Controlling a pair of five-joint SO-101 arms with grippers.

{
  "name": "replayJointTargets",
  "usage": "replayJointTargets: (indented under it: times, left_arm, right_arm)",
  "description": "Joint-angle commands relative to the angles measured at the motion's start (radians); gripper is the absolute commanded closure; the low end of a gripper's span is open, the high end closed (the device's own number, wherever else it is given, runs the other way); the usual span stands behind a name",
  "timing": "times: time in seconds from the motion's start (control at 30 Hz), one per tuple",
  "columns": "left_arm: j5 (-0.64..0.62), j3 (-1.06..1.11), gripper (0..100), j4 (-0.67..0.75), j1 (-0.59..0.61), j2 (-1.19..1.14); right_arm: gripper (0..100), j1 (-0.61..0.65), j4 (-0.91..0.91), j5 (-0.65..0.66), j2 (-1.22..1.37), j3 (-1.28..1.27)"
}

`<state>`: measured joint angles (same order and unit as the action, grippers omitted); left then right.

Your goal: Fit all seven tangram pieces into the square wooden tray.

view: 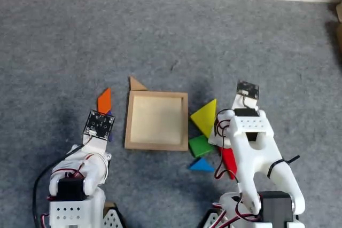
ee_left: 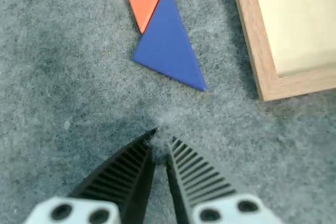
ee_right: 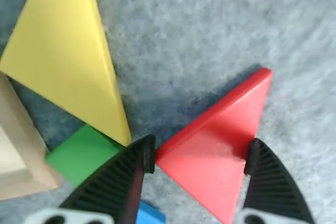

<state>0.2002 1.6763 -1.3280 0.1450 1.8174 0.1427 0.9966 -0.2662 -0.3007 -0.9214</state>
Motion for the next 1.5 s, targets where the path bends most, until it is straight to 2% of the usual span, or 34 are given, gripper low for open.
replayJointTargets:
  times: [0.0,0.13,0.3,0.53,0.77,1.07,1.47]
  left_arm:
    - [-0.005,0.019,100,-0.006,0.01,0.004]
    - [-0.005,0.019,100,-0.006,0.01,0.004]
    - [-0.005,0.019,100,-0.006,0.01,0.004]
    - [-0.005,0.019,100,-0.006,0.01,0.004]
    - [-0.005,0.019,100,-0.006,0.01,0.004]
    - [-0.005,0.019,100,-0.006,0.01,0.004]
    - [-0.005,0.019,100,-0.006,0.01,0.004]
  right_arm:
    - [76.8,-0.002,0.007,0.028,-0.01,0.061]
    - [76.8,0.018,0.015,0.028,-0.053,0.11]
    - [80.7,0.07,0.104,0.028,-0.125,0.214]
    - [80.9,0.157,0.203,0.02,-0.128,0.343]
    - [67.7,0.101,0.202,0.02,-0.128,0.262]
    - [67.0,0.068,-0.067,0.028,-0.128,-0.019]
    - [67.0,0.048,-0.131,0.021,-0.125,-0.065]
